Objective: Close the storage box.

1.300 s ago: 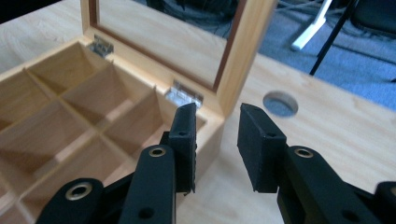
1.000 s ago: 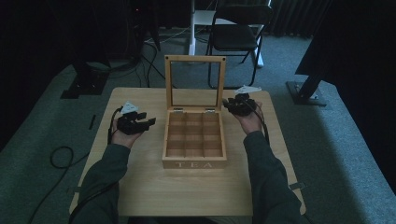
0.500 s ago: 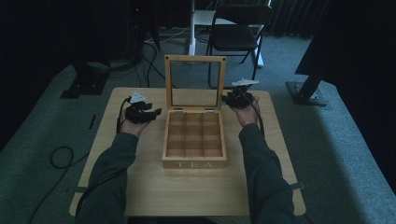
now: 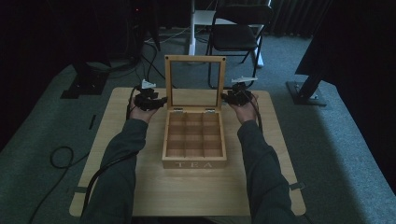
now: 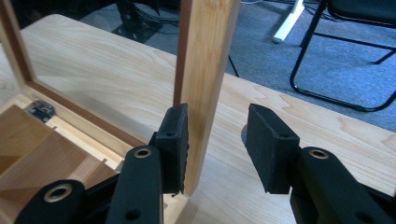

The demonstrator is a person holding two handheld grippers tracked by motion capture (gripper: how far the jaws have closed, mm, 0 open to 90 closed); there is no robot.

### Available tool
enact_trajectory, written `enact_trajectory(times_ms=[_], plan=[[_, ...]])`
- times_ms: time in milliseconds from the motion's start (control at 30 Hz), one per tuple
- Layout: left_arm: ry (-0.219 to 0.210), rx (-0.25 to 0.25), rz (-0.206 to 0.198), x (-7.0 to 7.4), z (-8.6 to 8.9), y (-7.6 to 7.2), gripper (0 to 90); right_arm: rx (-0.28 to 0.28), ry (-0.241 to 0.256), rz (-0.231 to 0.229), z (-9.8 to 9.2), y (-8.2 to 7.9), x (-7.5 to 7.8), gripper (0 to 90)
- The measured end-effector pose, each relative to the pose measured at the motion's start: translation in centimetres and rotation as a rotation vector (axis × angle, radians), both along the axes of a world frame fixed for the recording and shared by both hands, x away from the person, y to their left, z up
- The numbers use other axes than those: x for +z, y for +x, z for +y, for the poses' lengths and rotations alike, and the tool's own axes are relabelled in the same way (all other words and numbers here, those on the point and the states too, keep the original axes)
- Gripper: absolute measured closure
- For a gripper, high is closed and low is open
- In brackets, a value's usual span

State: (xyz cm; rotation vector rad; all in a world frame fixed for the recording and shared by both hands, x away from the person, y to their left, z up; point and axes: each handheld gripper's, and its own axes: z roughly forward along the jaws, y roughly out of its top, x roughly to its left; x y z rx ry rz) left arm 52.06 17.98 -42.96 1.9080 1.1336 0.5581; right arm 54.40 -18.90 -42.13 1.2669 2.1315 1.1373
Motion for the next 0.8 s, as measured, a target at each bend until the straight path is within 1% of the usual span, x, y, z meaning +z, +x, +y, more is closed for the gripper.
enact_trajectory(times_ms=[33, 133, 167, 200, 333, 400, 433, 500, 567, 633, 667, 700, 800], plan=[[0.0, 0.0, 0.0, 0.0, 0.0, 0.0, 47.0, -0.001, 0.007, 0.005, 0.0, 0.1, -0.1, 57.4], [-0.006, -0.005, 0.018, 0.0, -0.9, 0.7, 46.6, -0.003, 0.023, 0.019, -0.1, 0.3, -0.4, 53.4], [-0.006, -0.005, 0.018, 0.0, -0.9, 0.7, 46.5, -0.003, 0.023, 0.019, -0.1, 0.3, -0.4, 53.4], [-0.01, -0.006, 0.022, -0.1, -1.3, 1.0, 46.2, 0.004, 0.032, 0.021, 0.0, 0.4, -0.5, 50.6], [-0.002, -0.019, 0.032, -0.1, -1.9, 1.4, 43.0, 0.007, 0.035, 0.022, 0.1, 0.5, -0.6, 44.8], [0.006, -0.018, 0.033, -0.1, -2.2, 1.6, 42.3, 0.006, 0.037, 0.026, 0.1, 0.6, -0.7, 43.9], [0.007, -0.016, 0.032, 0.0, -2.4, 1.7, 40.5, 0.0, 0.043, 0.029, 0.1, 0.7, -0.7, 42.5], [0.005, -0.013, 0.032, 0.1, -2.7, 1.9, 39.7, 0.002, 0.048, 0.03, 0.2, 0.8, -0.8, 41.2], [0.006, -0.012, 0.029, 0.2, -3.0, 2.1, 38.7, 0.004, 0.045, 0.031, 0.3, 0.8, -0.8, 40.6], [-0.009, -0.013, 0.034, 0.3, -3.3, 2.5, 37.6, 0.001, 0.044, 0.03, 0.7, 0.9, -0.8, 39.5], [-0.009, -0.013, 0.034, 0.3, -3.3, 2.5, 37.2, 0.001, 0.044, 0.03, 0.7, 0.9, -0.8, 39.5], [-0.008, -0.009, 0.035, 0.4, -3.4, 2.5, 37.2, 0.0, 0.035, 0.037, 1.2, 1.2, -0.6, 39.1], [0.003, -0.008, 0.035, 0.5, -3.5, 2.7, 37.2, 0.008, 0.031, 0.036, 1.5, 1.3, -0.3, 40.0]])
